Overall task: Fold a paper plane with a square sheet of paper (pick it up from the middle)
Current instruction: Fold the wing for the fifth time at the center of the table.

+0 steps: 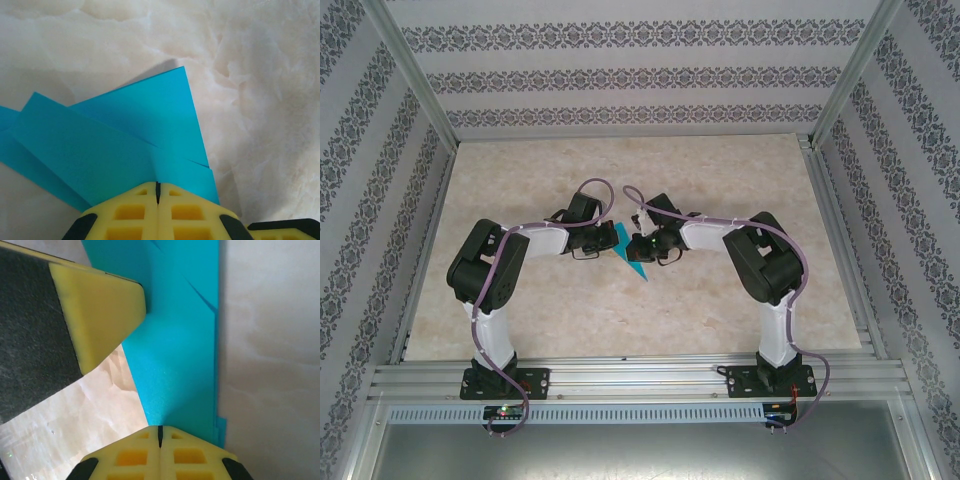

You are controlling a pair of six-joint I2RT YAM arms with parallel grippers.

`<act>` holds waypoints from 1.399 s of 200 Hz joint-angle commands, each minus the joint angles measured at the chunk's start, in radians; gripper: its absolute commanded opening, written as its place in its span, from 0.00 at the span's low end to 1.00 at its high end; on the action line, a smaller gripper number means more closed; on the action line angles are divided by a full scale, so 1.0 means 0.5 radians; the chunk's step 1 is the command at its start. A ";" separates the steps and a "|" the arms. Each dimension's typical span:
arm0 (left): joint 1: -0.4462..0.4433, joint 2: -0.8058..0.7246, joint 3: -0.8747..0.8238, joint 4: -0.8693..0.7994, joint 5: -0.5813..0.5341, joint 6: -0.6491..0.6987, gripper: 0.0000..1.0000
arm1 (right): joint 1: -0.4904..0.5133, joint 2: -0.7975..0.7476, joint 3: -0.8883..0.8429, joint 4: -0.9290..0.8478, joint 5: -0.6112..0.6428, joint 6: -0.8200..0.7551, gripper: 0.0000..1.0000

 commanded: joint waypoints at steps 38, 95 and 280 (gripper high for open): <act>0.070 0.053 -0.037 -0.041 0.022 0.015 0.15 | -0.007 0.103 -0.038 -0.151 0.119 -0.102 0.00; 0.248 0.107 -0.084 0.124 0.113 -0.058 0.19 | -0.029 0.127 -0.109 -0.155 0.094 -0.133 0.00; 0.572 -0.005 -0.082 0.121 0.118 -0.111 0.22 | -0.025 0.078 -0.143 0.010 -0.111 -0.065 0.00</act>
